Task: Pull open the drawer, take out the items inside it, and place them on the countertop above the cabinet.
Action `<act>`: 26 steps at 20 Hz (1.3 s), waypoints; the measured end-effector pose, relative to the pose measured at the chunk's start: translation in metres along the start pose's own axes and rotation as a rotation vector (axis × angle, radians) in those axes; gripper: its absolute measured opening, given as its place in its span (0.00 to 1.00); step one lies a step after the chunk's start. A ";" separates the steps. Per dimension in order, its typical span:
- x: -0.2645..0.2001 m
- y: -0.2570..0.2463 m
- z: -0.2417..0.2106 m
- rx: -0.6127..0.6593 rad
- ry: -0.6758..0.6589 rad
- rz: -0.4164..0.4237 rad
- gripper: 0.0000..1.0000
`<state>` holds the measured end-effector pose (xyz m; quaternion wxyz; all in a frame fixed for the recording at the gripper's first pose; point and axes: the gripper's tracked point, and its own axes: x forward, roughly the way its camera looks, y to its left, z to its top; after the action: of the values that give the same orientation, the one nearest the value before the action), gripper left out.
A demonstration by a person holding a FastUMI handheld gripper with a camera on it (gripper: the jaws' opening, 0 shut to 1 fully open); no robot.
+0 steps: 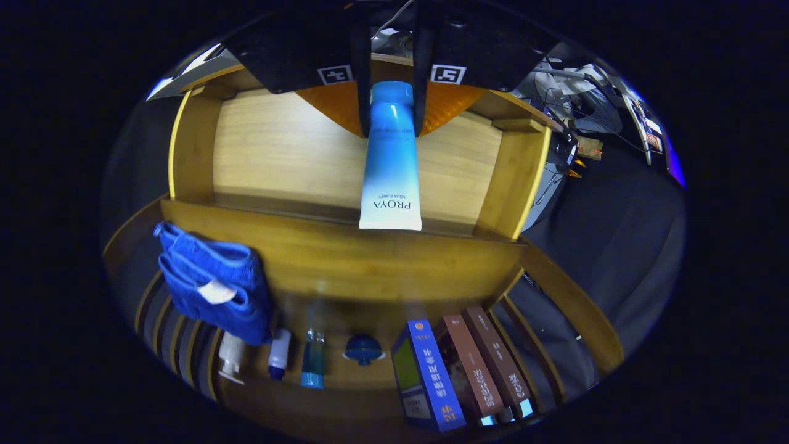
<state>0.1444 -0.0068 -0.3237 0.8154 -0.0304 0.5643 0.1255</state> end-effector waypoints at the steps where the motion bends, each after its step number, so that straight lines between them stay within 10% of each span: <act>1: -0.002 -0.002 0.011 0.002 -0.004 -0.013 0.31; 19: 0.095 -0.063 0.121 0.133 0.089 -0.152 0.32; 26: 0.095 -0.068 0.124 0.170 0.058 -0.162 0.58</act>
<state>0.3053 -0.0326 -0.3736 0.8058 -0.0104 0.5921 0.0099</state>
